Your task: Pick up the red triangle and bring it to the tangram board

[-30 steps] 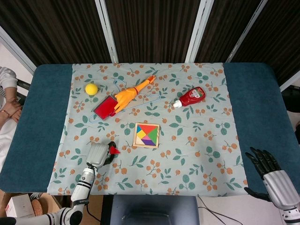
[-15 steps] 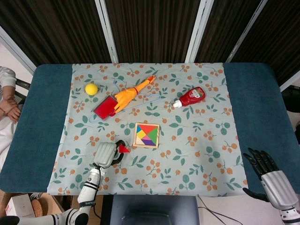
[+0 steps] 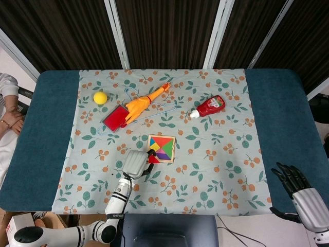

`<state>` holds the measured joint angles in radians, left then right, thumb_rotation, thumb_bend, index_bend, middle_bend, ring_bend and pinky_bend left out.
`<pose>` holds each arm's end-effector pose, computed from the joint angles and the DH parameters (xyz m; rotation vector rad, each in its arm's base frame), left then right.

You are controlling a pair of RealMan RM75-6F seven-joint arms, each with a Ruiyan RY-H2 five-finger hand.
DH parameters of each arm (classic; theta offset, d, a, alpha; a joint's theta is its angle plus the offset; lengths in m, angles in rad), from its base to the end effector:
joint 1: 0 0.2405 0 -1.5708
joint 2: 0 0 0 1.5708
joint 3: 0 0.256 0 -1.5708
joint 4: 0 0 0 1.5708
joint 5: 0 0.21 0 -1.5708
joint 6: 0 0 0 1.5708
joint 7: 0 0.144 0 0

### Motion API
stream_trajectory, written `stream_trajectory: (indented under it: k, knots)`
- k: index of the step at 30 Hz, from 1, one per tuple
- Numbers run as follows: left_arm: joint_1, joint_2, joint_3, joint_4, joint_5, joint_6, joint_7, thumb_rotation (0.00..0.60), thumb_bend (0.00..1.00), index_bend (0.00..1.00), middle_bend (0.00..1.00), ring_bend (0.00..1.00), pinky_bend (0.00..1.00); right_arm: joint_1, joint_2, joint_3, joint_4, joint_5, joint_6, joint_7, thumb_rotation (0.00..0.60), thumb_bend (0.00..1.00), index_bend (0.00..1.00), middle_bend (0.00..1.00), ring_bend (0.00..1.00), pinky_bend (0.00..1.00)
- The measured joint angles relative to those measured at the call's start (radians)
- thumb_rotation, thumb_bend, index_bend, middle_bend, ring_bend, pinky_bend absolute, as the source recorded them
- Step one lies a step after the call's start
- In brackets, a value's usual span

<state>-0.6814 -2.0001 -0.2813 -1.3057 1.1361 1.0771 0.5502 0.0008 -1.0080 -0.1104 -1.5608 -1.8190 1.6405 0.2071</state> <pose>-0.0858 0.3028 -0.1112 -1.7667 -1.0106 -1.0364 -0.3027 -0.1166 0.1780 1.6051 -0.9321 1.0332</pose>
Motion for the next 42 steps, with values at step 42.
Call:
stream_trajectory:
  k: [42]
  knots:
    - [-0.103, -0.039, -0.005, 0.183, -0.05, -0.069, -0.019, 0.6, 0.41, 0.37, 1.0, 1.0, 1.0, -0.021, 0.014, 0.007, 0.027, 0.012, 0.045, 0.069, 0.6, 0.2, 0.0, 0.0, 0.0, 0.0]
